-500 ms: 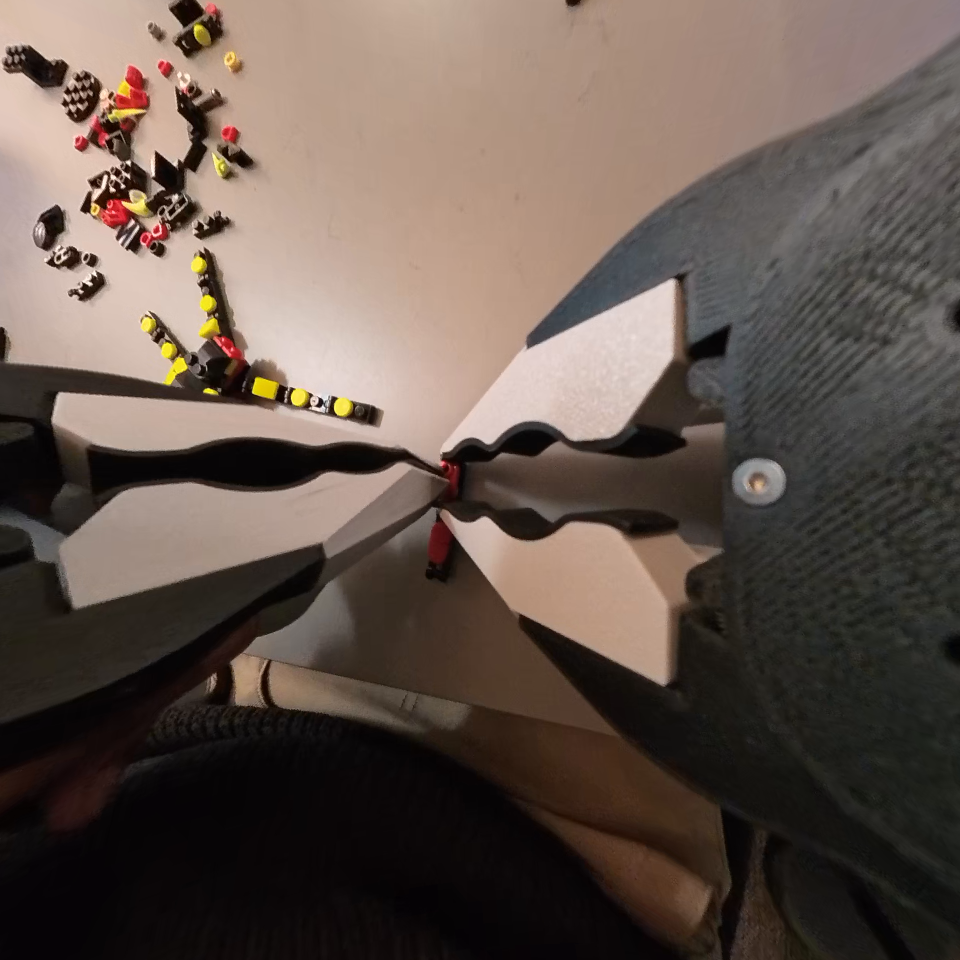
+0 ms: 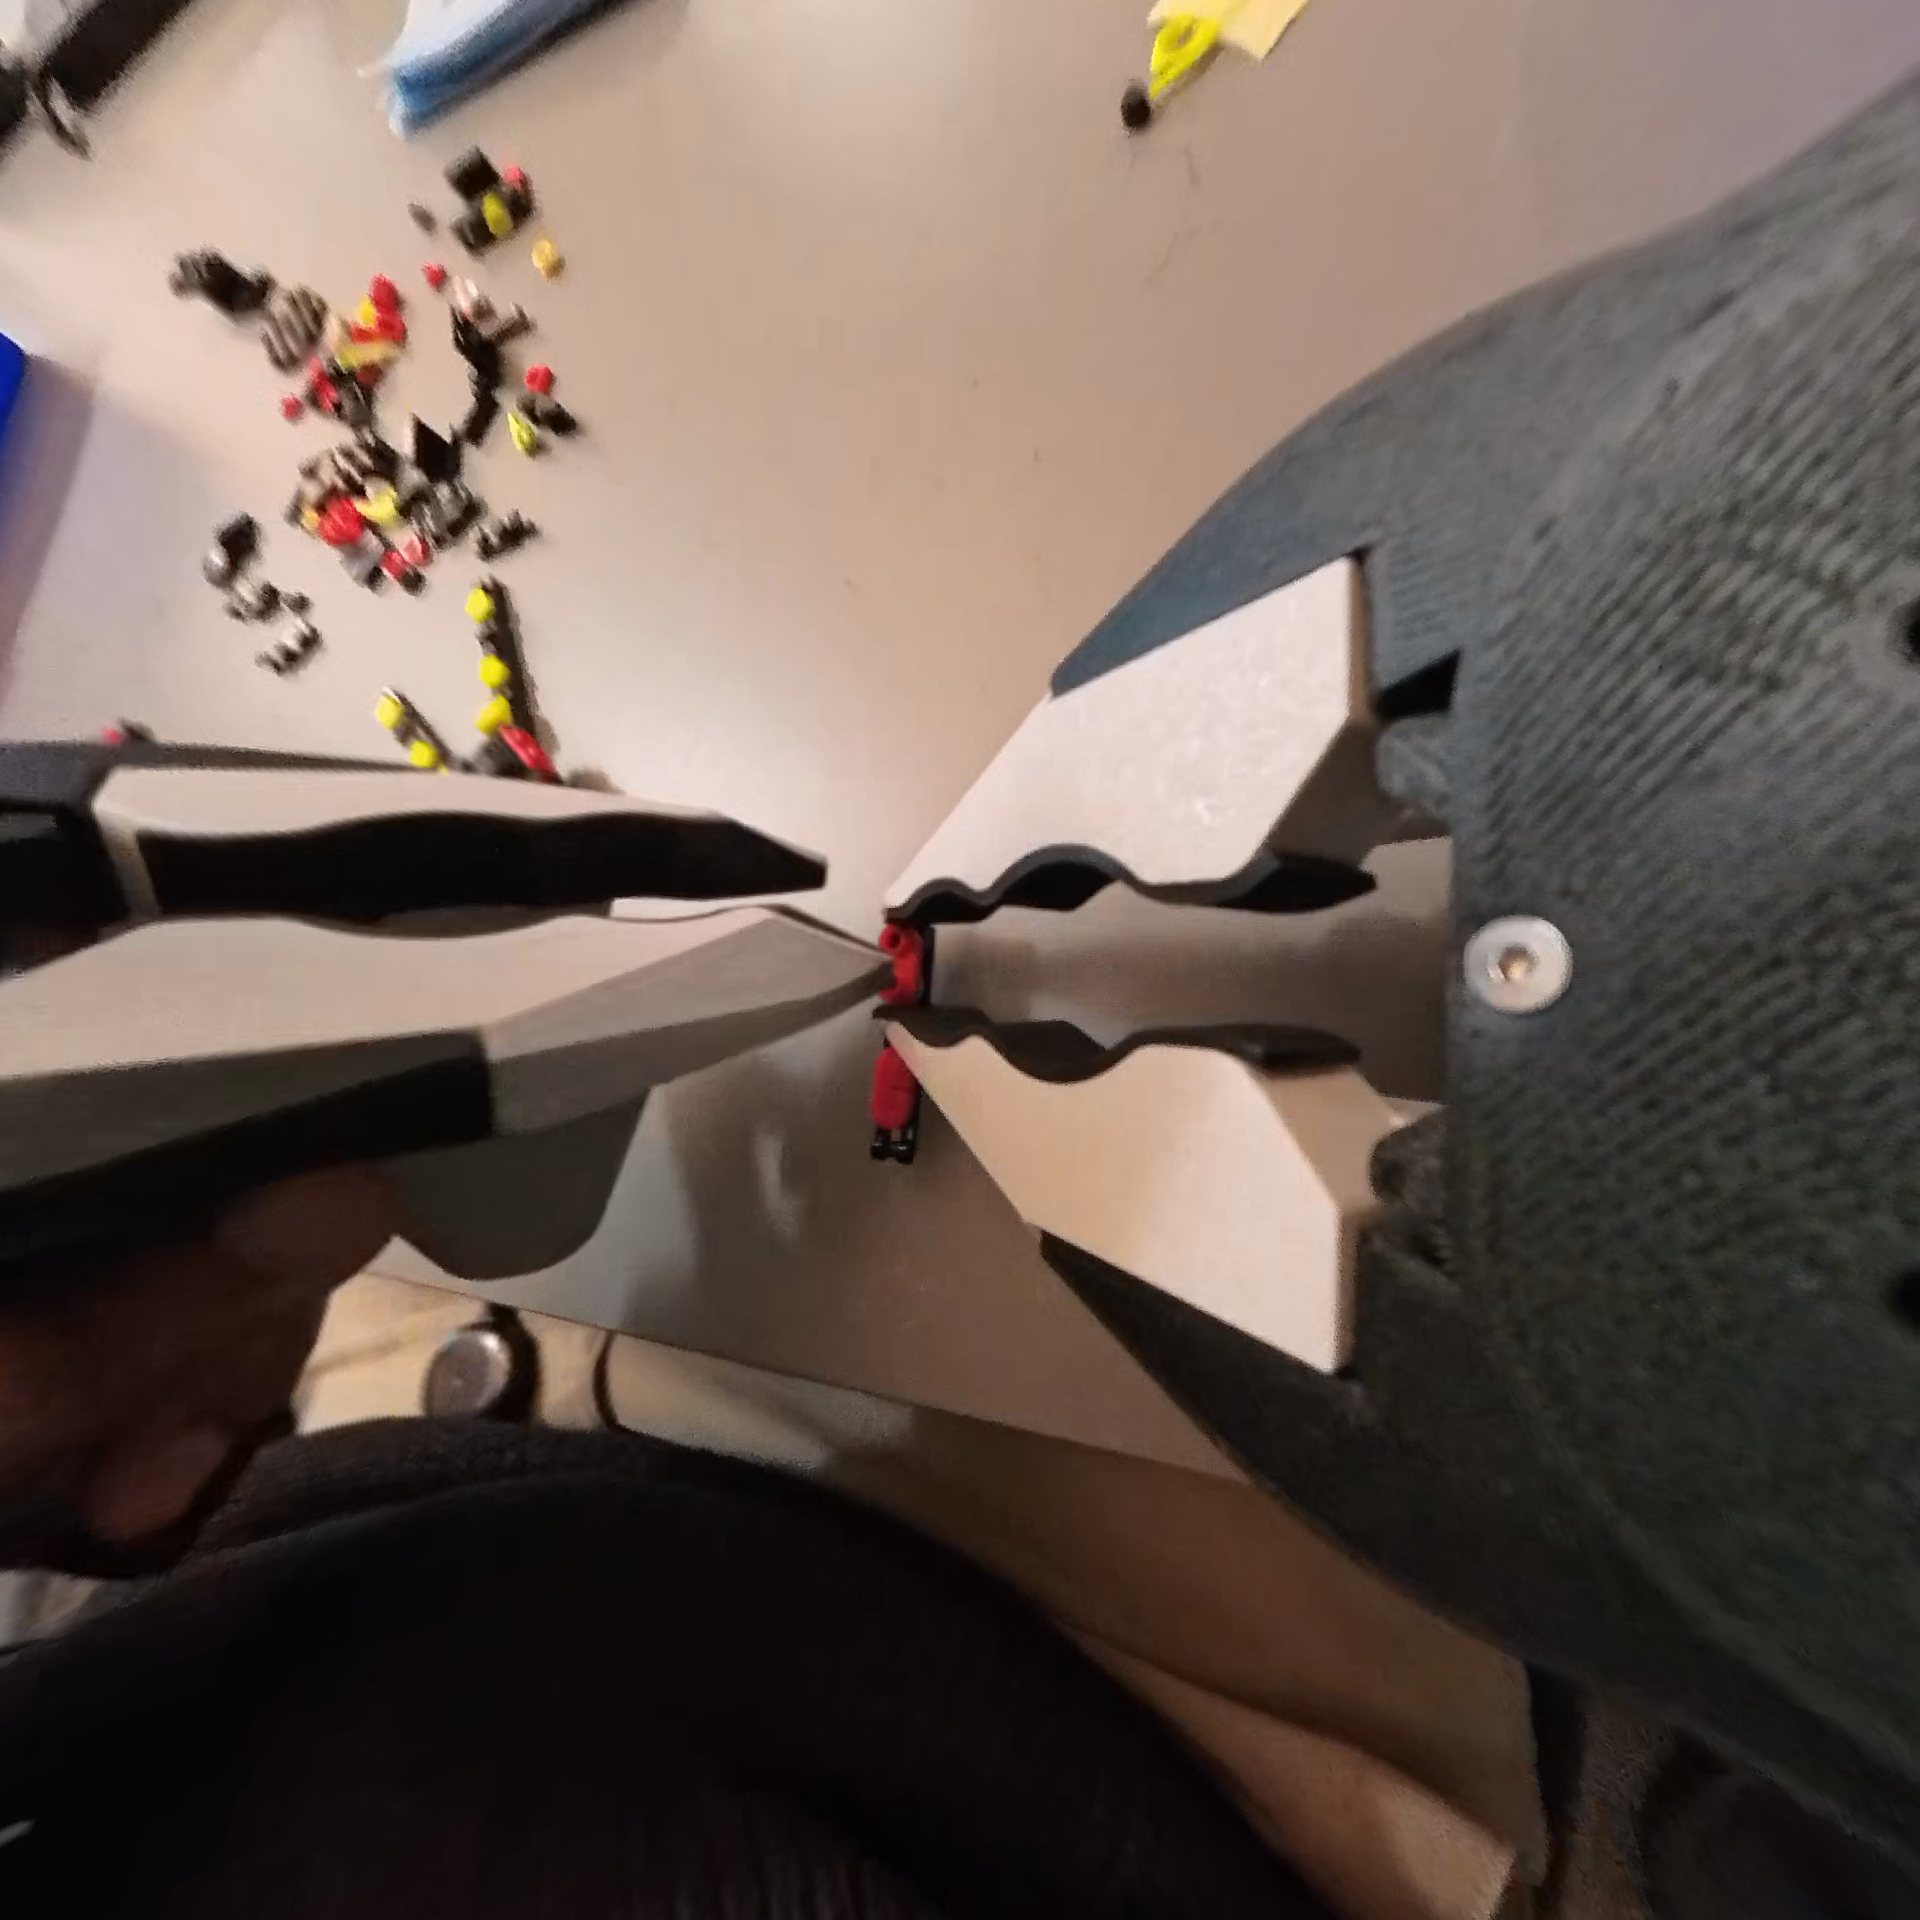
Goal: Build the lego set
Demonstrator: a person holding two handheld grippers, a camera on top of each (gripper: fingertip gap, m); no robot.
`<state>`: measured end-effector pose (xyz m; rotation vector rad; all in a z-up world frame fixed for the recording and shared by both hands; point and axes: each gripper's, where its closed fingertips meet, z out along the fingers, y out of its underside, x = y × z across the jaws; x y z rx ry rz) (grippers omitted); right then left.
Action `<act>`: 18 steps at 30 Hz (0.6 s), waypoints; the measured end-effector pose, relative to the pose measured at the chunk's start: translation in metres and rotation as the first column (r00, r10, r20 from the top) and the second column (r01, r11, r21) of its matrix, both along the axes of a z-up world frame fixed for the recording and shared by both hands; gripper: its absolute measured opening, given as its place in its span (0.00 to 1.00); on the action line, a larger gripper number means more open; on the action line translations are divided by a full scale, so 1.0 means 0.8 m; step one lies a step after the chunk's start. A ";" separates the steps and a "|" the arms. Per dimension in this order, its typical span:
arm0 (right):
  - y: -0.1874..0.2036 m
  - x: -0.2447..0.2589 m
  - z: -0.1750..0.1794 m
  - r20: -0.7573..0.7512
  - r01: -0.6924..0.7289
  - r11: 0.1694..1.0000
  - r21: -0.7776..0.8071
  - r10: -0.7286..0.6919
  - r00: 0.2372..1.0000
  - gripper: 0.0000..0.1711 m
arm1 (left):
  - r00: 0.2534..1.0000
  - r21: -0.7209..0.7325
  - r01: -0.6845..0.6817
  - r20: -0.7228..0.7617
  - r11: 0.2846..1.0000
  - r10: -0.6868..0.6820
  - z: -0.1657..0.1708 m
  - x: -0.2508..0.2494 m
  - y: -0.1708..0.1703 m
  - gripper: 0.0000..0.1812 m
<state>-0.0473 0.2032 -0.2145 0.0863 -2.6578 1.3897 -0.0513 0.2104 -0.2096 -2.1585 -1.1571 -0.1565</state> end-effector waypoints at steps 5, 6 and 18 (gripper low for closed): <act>0.006 -0.021 0.053 -0.085 0.103 0.964 -0.244 -0.127 0.988 0.08 | 0.998 0.233 -0.042 0.059 0.971 0.029 0.028 -0.006 -0.009 0.18; 0.005 -0.020 0.067 -0.104 0.108 0.950 -0.293 -0.144 0.984 0.08 | 0.996 0.297 -0.042 0.087 0.954 0.016 0.034 -0.003 -0.006 0.19; -0.022 -0.011 0.125 -0.283 0.155 0.933 -0.324 -0.252 0.925 0.15 | 0.986 0.600 0.094 0.053 0.795 -0.157 0.093 0.020 -0.018 0.03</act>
